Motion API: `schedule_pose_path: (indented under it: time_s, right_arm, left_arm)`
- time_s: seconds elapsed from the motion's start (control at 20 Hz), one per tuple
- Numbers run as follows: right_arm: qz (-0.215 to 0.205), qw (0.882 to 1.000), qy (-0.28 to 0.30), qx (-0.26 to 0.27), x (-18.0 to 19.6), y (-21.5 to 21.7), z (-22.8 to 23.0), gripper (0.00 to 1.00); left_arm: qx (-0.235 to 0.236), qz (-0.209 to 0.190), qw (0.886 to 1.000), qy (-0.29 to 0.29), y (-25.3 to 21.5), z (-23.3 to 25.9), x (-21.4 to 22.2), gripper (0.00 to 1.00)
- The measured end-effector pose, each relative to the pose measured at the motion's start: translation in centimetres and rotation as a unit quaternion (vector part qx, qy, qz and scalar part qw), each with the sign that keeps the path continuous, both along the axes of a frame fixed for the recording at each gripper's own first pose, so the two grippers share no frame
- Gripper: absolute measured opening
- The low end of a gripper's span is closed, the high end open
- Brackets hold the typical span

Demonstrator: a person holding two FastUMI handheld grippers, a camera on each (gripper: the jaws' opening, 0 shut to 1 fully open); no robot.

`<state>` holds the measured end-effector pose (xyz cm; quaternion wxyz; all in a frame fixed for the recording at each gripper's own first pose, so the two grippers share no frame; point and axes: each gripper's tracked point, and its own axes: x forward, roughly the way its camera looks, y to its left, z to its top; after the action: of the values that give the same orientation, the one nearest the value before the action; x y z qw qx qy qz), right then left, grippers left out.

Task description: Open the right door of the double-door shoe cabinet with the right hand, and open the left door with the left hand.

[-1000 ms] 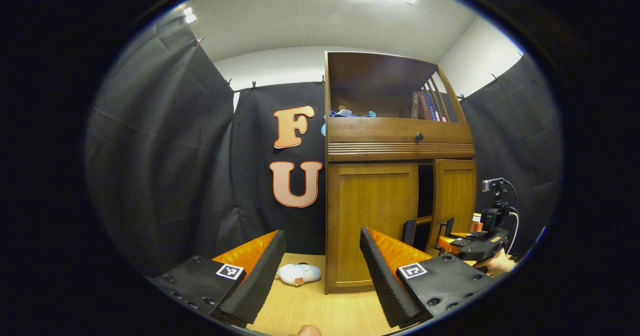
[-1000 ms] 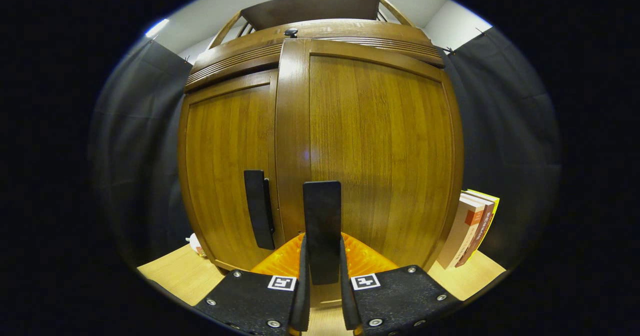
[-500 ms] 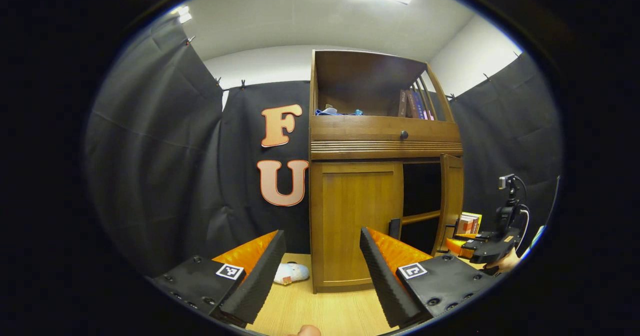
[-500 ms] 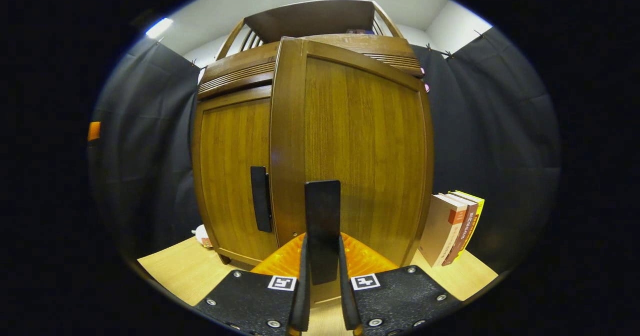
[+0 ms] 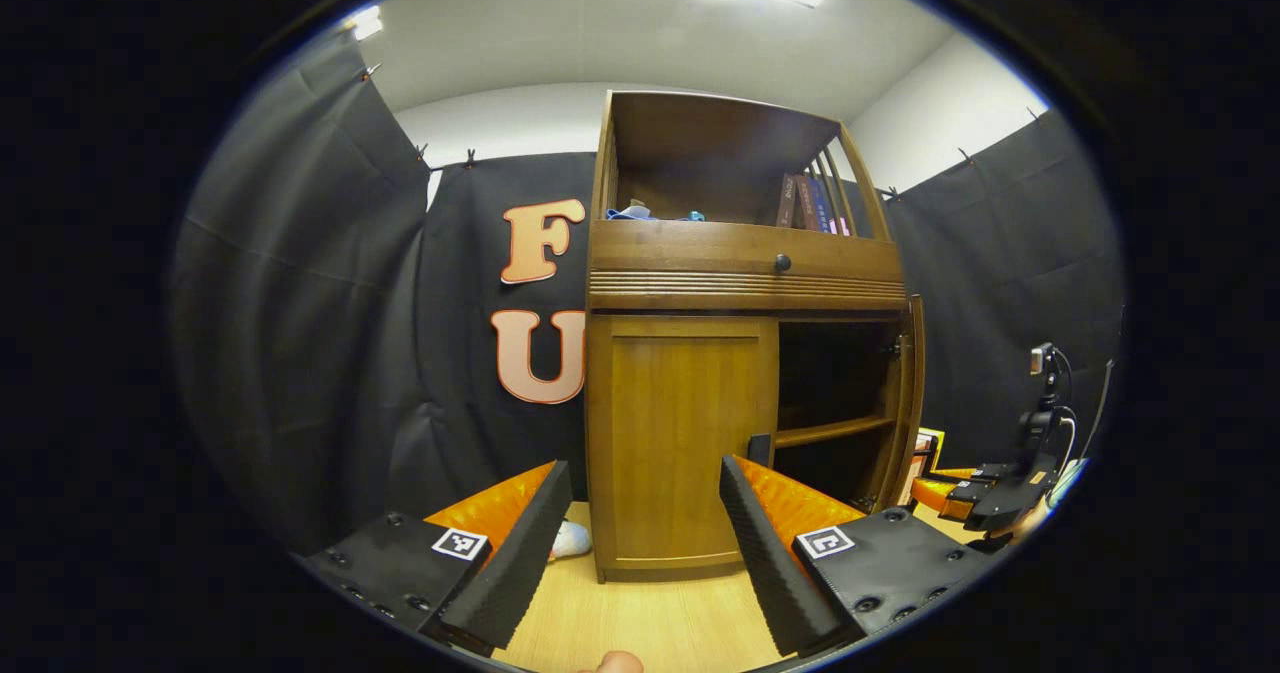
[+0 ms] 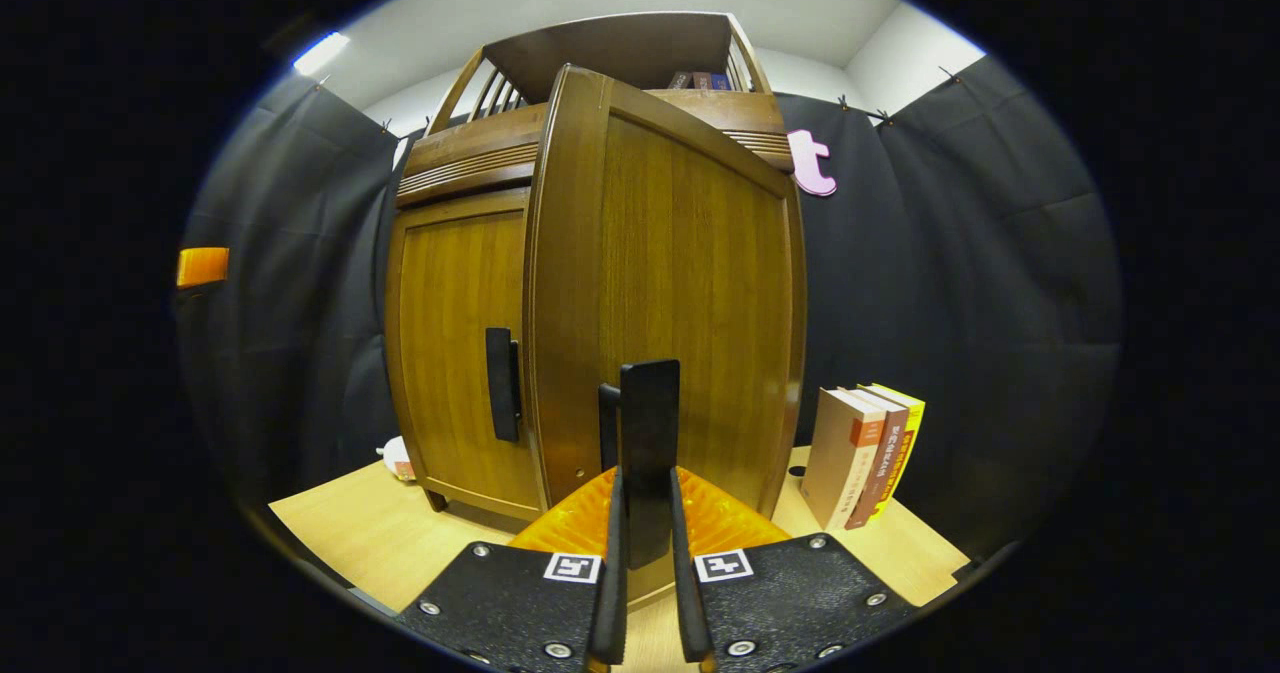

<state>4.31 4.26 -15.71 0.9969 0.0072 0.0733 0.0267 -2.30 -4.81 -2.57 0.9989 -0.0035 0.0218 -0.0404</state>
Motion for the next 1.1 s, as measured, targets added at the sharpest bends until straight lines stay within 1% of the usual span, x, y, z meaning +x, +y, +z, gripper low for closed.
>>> schedule_pose_path:
  time_s: [0.05,0.1,0.15,0.2,0.3,0.35,0.4,0.6,0.65,0.7,0.75,0.8,1.0,1.1]
  right_arm:
    - [-0.003,1.0,-0.001,-0.007,-0.4,-0.5,0.0,0.18]
    - [-0.005,1.0,-0.003,-0.01,-0.9,-1.0,0.1,0.22]
    - [-0.008,1.0,-0.004,-0.012,-1.2,-1.5,0.1,0.16]
    - [-0.01,1.0,-0.004,-0.012,-1.5,-2.0,0.1,0.16]
    - [-0.013,1.0,-0.001,-0.009,-2.1,-2.8,0.2,0.13]
    - [-0.014,1.0,-0.001,-0.008,-2.3,-3.2,0.2,0.12]
    - [-0.015,1.0,0.0,-0.007,-2.5,-3.6,0.3,0.12]
    - [-0.019,1.0,-0.002,-0.011,-3.4,-5.3,0.3,0.12]
    - [-0.022,1.0,-0.001,-0.006,-3.6,-5.7,0.3,0.17]
    - [-0.023,1.0,0.001,-0.003,-3.8,-6.2,0.3,0.08]
    - [-0.024,1.0,0.001,-0.002,-3.9,-6.7,0.3,0.08]
    - [-0.025,1.0,0.001,-0.002,-4.0,-7.4,0.3,0.08]
    - [-0.034,0.999,0.0,-0.018,-4.5,-9.4,0.5,0.08]
    - [-0.038,0.999,0.0,-0.021,-4.9,-10.3,0.6,0.07]
  left_arm:
    - [0.001,-0.003,1.0,0.002,-0.4,-0.1,0.1,0.96]
    - [0.003,-0.006,1.0,0.002,-0.8,-0.2,0.1,0.96]
    - [0.003,-0.009,1.0,0.002,-1.2,-0.2,0.1,0.96]
    - [0.002,-0.012,1.0,0.003,-1.7,-0.3,0.2,0.96]
    - [0.001,-0.016,1.0,0.006,-2.5,-0.6,0.5,0.96]
    - [0.001,-0.018,1.0,0.008,-2.9,-0.8,0.5,0.98]
    - [0.001,-0.02,1.0,0.009,-3.3,-0.9,0.7,0.96]
    - [0.008,-0.018,1.0,0.02,-4.4,-2.3,1.8,0.96]
    - [0.013,-0.018,0.999,0.024,-4.8,-2.7,2.2,0.96]
    - [0.017,-0.018,0.999,0.027,-5.2,-3.2,2.6,0.98]
    - [0.019,-0.019,0.999,0.03,-5.5,-3.7,3.0,0.96]
    - [0.018,-0.022,0.999,0.034,-6.0,-4.2,3.5,0.98]
    - [0.006,-0.036,0.998,0.051,-8.1,-6.2,5.2,0.95]
    - [0.003,-0.042,0.998,0.055,-8.9,-7.1,6.2,0.96]
